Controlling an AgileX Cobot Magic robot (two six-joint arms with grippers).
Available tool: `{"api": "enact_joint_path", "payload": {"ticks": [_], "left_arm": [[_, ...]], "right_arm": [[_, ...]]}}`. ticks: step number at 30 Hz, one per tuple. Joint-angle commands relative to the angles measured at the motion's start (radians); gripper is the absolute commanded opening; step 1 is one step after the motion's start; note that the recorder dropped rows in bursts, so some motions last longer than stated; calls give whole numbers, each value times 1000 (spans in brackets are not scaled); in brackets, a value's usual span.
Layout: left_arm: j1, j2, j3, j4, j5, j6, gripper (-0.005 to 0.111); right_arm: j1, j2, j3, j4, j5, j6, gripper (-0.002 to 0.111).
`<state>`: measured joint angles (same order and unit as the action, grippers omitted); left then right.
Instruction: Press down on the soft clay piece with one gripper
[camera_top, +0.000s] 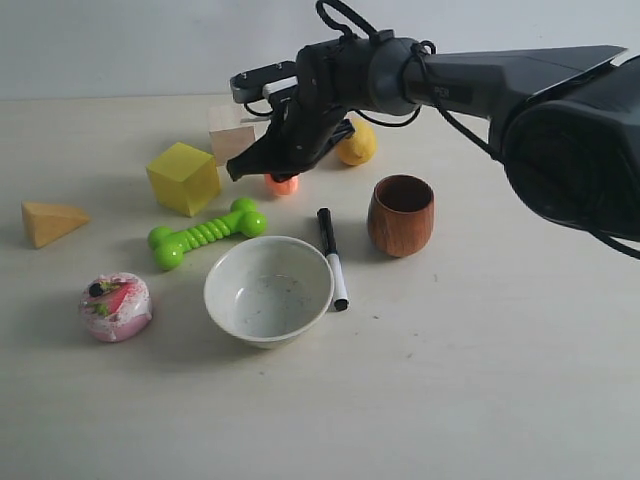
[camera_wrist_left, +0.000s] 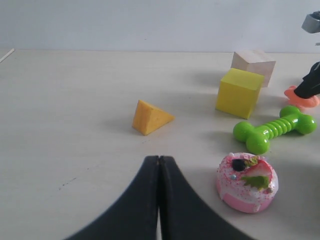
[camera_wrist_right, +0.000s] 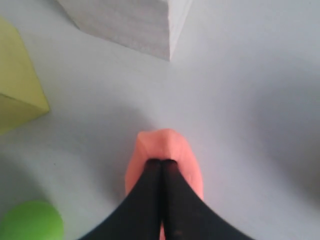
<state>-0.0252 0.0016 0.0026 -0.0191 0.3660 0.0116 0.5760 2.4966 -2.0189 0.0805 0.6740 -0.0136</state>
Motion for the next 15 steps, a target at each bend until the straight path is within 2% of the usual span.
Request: {"api": "enact_joint_path", "payload": {"ticks": [1, 15], "left_arm": [[-5, -2, -3, -3, -11, 0, 0], [-5, -2, -3, -3, -11, 0, 0]], "right_arm": [[0, -21, -31, -9, -11, -12, 0], [0, -17, -32, -11, 46, 14, 1]]}}
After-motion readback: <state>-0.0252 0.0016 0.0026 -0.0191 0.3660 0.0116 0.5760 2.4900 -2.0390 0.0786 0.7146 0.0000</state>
